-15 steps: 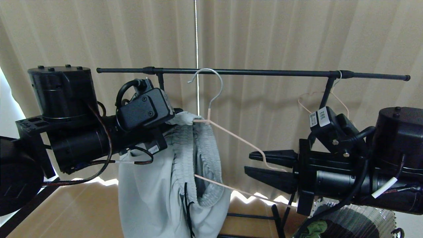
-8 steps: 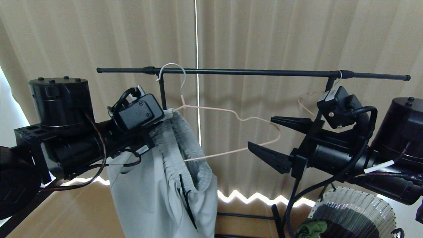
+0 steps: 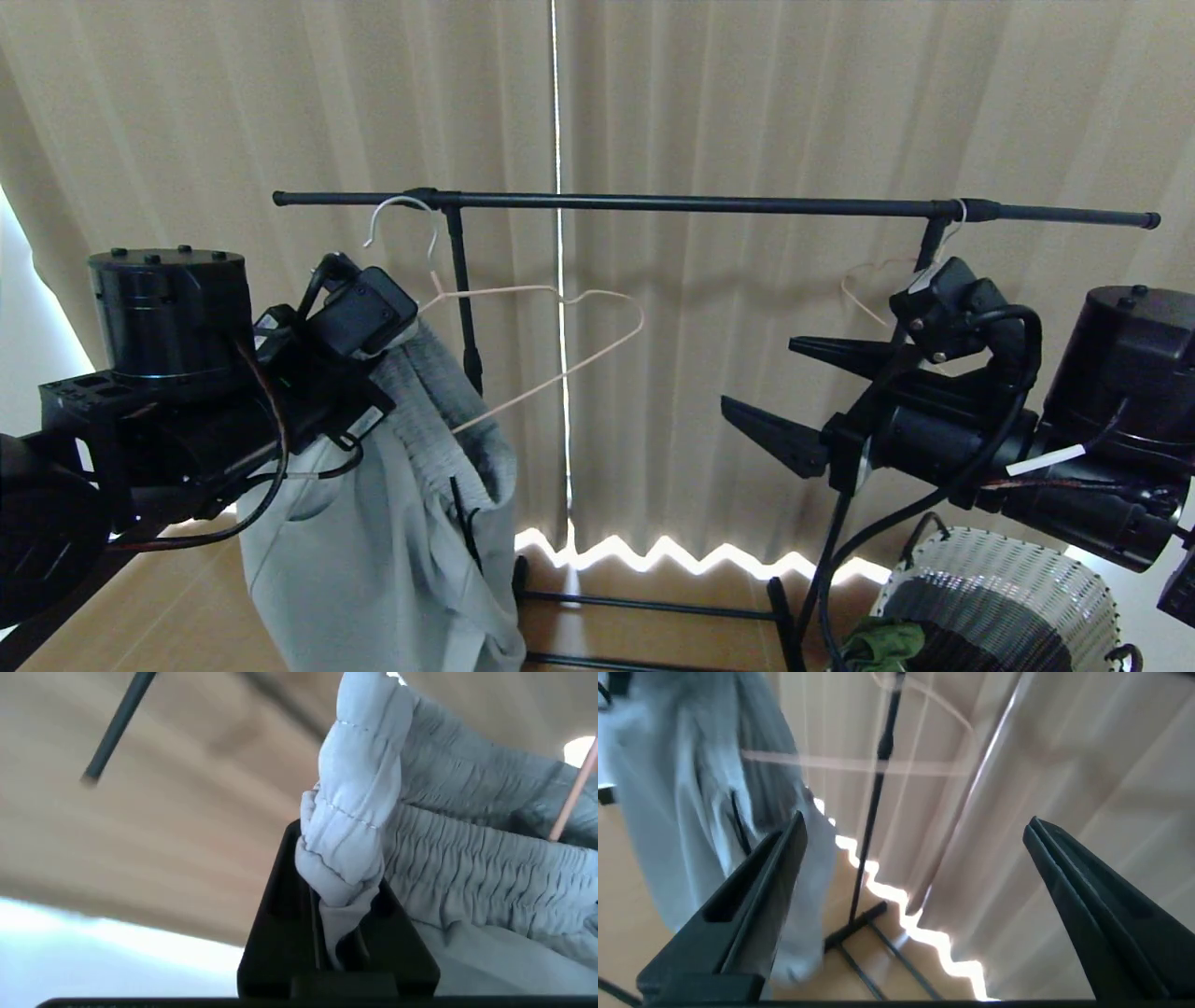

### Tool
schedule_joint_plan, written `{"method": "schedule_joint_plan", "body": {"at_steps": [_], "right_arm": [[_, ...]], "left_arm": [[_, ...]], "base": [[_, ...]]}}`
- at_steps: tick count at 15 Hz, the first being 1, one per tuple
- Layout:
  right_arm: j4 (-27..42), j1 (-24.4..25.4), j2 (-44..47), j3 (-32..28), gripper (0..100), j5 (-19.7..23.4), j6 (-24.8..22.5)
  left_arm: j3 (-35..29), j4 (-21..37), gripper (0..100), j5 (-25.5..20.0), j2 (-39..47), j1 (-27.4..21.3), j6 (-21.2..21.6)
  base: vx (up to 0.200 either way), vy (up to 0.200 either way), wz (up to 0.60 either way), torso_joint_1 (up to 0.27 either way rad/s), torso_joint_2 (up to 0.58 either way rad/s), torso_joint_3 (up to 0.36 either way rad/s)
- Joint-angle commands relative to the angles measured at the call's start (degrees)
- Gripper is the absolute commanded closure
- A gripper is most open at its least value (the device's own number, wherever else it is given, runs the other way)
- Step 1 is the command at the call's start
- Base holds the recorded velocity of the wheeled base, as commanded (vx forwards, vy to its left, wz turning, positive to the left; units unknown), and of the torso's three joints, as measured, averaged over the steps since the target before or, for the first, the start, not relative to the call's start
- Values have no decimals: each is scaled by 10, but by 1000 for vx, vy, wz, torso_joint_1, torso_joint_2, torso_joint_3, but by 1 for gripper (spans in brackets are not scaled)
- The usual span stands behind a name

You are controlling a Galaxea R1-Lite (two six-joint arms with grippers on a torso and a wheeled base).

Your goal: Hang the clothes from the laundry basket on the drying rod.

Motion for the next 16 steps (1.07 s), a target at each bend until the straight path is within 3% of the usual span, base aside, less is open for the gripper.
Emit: {"method": "schedule_joint_plan", "body": {"at_steps": [1, 7, 9, 13, 16], "right_arm": [[0, 3, 20, 6, 0, -5, 0], [-7, 85, 67, -1, 0, -20, 29], [-7, 100, 84, -23, 0, -21, 60], [-7, 110, 107, -44, 0, -21, 77], [-8, 124, 153, -75, 0, -67, 78]], "left_arm": [[-4, -3, 100, -5, 2, -3, -20], [-41, -4, 100, -29, 5, -46, -108], [-40, -4, 100, -29, 3, -63, -109], [-50, -5, 100, -28, 2, -81, -109], [-54, -5, 100, -29, -13, -106, -109]], "base": [[0, 0, 0, 0, 0, 0], [0, 0, 0, 0, 0, 0], [0, 0, 0, 0, 0, 0], [0, 0, 0, 0, 0, 0], [0, 0, 0, 0, 0, 0]]}}
